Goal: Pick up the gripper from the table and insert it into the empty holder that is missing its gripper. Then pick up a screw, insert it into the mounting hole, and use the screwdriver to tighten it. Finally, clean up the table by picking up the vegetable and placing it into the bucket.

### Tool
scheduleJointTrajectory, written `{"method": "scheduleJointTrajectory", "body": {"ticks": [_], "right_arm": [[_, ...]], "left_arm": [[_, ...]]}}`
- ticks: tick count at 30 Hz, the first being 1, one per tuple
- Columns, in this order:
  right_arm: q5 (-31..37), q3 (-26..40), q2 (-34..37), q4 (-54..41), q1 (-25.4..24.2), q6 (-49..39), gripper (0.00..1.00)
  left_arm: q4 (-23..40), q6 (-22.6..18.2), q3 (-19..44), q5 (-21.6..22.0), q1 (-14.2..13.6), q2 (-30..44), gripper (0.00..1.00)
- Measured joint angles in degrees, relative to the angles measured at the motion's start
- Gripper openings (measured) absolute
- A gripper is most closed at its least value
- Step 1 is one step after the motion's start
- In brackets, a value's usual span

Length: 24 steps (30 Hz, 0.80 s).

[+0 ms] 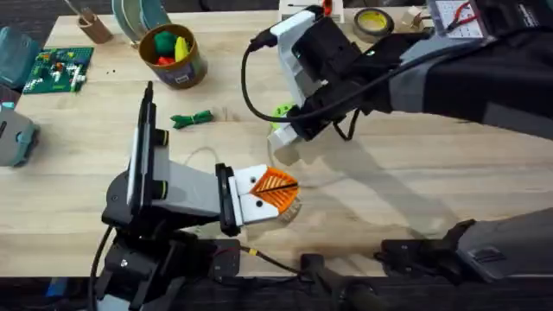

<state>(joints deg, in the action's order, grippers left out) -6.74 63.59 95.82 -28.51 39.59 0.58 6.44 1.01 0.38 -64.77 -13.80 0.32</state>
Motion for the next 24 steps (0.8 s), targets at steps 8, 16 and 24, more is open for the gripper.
{"method": "scheduleJointTrajectory", "body": {"ticks": [8, 16, 24], "right_arm": [[2.10, 0.00, 1.93, 2.31, -0.02, 0.90, 0.844], [3.07, 0.00, 1.91, 4.14, -0.01, 1.12, 0.677], [3.08, 0.00, 1.91, 4.20, 0.62, 1.16, 0.610]], "left_arm": [[0.02, 0.14, 0.00, 0.00, 0.00, 0.00, 0.004], [0.02, 0.16, 0.00, 0.00, 0.00, -0.01, 0.004], [0.02, 0.16, 0.00, 0.00, 0.00, -0.02, 0.004]]}}
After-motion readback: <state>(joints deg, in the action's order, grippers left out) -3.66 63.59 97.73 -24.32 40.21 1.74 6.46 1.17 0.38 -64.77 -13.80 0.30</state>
